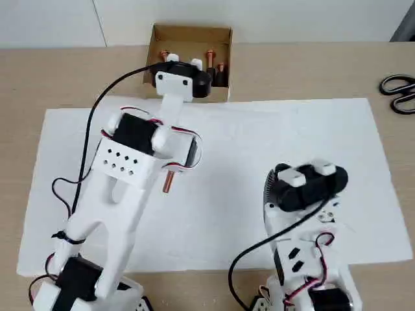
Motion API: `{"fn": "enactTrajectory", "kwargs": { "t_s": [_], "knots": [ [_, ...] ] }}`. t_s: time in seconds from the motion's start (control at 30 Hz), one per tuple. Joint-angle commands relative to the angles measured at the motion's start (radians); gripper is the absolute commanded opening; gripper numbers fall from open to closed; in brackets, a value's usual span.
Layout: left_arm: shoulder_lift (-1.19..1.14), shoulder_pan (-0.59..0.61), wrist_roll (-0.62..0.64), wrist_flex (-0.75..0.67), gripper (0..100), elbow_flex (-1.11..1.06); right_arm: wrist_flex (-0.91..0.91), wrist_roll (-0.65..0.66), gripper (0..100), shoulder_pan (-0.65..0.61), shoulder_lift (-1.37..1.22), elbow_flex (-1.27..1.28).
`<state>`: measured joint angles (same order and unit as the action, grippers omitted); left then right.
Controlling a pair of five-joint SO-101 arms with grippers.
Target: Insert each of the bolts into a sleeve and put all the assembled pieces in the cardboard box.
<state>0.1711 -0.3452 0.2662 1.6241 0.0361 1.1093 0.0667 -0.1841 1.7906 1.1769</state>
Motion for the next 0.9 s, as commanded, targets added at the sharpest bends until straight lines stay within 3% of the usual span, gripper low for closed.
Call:
{"fn": "enactTrajectory", "kwargs": {
  "t_s": [0.0, 0.2, 0.43, 0.6, 0.87],
  "knots": [
    [0.055, -0.005, 0.087, -0.107, 1, 0.027, -0.036, 0.012, 0.4, -0.053, 0.016, 0.005],
    [0.057, -0.011, 0.160, -0.238, 1, 0.028, -0.036, 0.012, 0.4, -0.174, 0.022, 0.011],
    [0.144, -0.020, 0.048, -0.249, 1, 0.145, -0.038, -0.003, 0.4, -0.176, 0.022, 0.011],
    [0.275, -0.104, 0.014, -0.252, 1, 0.148, -0.067, -0.120, 0.4, -0.177, 0.022, 0.009],
    [0.377, -0.206, 0.087, -0.345, 1, 0.054, -0.067, -0.124, 0.4, -0.217, 0.022, 0.011]
  ]
}}
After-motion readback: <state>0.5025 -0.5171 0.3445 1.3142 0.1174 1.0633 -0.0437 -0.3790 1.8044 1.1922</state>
